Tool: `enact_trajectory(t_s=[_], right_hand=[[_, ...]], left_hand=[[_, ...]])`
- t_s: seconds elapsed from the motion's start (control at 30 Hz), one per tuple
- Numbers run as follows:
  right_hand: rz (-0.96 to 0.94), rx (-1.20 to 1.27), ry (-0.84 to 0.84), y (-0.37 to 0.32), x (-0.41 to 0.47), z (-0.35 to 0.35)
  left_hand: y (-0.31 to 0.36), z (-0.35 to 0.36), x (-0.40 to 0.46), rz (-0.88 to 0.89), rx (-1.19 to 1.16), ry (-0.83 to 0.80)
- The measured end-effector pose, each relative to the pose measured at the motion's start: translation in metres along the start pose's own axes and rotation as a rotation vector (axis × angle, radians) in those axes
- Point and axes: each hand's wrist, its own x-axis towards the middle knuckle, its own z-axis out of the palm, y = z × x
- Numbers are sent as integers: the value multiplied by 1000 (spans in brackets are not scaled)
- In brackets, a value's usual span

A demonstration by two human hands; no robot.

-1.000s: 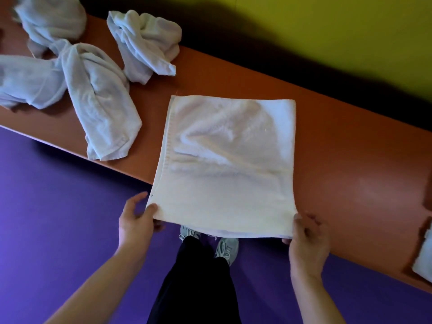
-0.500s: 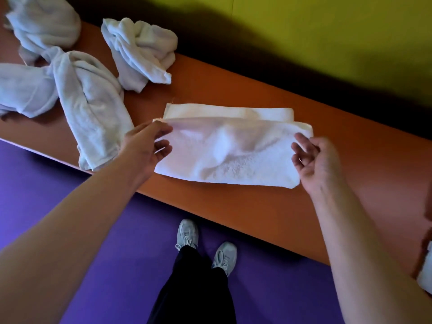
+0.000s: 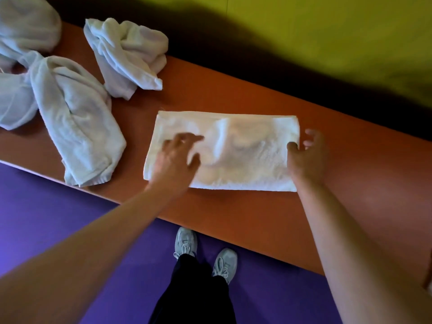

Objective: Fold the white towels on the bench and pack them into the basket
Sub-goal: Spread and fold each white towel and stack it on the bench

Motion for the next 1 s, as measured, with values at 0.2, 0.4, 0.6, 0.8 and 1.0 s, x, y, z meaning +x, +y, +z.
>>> enact_trajectory(t_s=[0.2, 0.4, 0.6, 0.8, 1.0], right_hand=[[128, -153, -194, 20, 2, 6], [225, 100, -378, 35, -10, -12], [-39, 101, -310, 14, -45, -32], [-230, 195, -246, -63, -90, -9], [-412, 50, -262, -124, -131, 69]], left_hand=[[7, 41, -27, 18, 405, -367], [-6, 44, -22, 22, 445, -424], [-12, 24, -22, -61, 349, -229], [-45, -6, -33, -427, 101, -47], [-69, -21, -36, -574, -311, 34]])
